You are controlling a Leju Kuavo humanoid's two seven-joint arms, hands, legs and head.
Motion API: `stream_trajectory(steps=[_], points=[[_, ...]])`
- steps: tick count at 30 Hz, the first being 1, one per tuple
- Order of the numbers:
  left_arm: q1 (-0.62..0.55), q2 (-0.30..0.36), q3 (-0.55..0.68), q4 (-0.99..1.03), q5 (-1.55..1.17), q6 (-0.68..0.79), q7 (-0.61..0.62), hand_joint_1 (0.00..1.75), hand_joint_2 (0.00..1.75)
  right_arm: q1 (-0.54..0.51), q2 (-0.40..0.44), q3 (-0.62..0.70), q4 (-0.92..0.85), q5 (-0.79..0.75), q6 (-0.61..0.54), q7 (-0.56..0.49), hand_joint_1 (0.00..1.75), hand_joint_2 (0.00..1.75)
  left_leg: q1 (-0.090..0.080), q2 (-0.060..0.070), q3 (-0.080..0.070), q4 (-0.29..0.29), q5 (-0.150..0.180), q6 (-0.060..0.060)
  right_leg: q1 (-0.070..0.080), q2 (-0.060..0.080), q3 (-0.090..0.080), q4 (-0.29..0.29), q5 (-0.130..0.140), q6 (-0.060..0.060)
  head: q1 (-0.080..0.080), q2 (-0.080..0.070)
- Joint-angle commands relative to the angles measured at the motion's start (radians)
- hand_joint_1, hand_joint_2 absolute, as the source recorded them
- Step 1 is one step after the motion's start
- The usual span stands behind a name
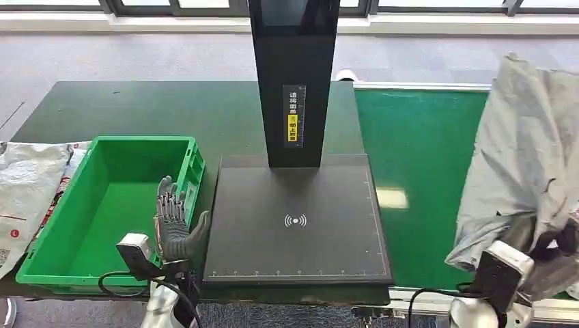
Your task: Moved the parcel from conveyor to table for the left to box.
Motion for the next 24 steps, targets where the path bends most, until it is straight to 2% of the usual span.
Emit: stream_trajectory(steps=[1, 8, 24], points=[[-0.099, -0.03, 0.065, 0.098, -0.03, -0.063, 0.003, 0.0, 1.75, -0.112, -0.022, 0.529, 0.526, 0.178, 0.268, 0.039, 1.75, 1.75, 0.002, 0.01, 0.004, -0.003, 0.001, 0.0, 0.002, 0.009, 0.002, -0.004, 0.005, -0.001, 0.001, 0.0], [-0.077, -0.03, 0.085, 0.068, -0.011, -0.056, 0.003, 0.0, 1.75, -0.115, -0.056, 0.539, 0.578, 0.264, 0.348, 0.143, 1.75, 1.75, 0.002, -0.002, 0.003, -0.003, 0.004, -0.001, 0.002, -0.003, 0.003, -0.003, 0.001, -0.001, 0.0, 0.0], [-0.056, -0.03, 0.074, 0.045, -0.006, -0.039, 0.003, 0.0, 1.75, -0.136, -0.053, 0.52, 0.64, 0.339, 0.334, 0.19, 1.75, 1.75, 0.001, -0.002, 0.001, -0.002, 0.003, -0.001, 0.001, -0.002, 0.001, -0.001, 0.001, -0.001, 0.0, 0.0]])
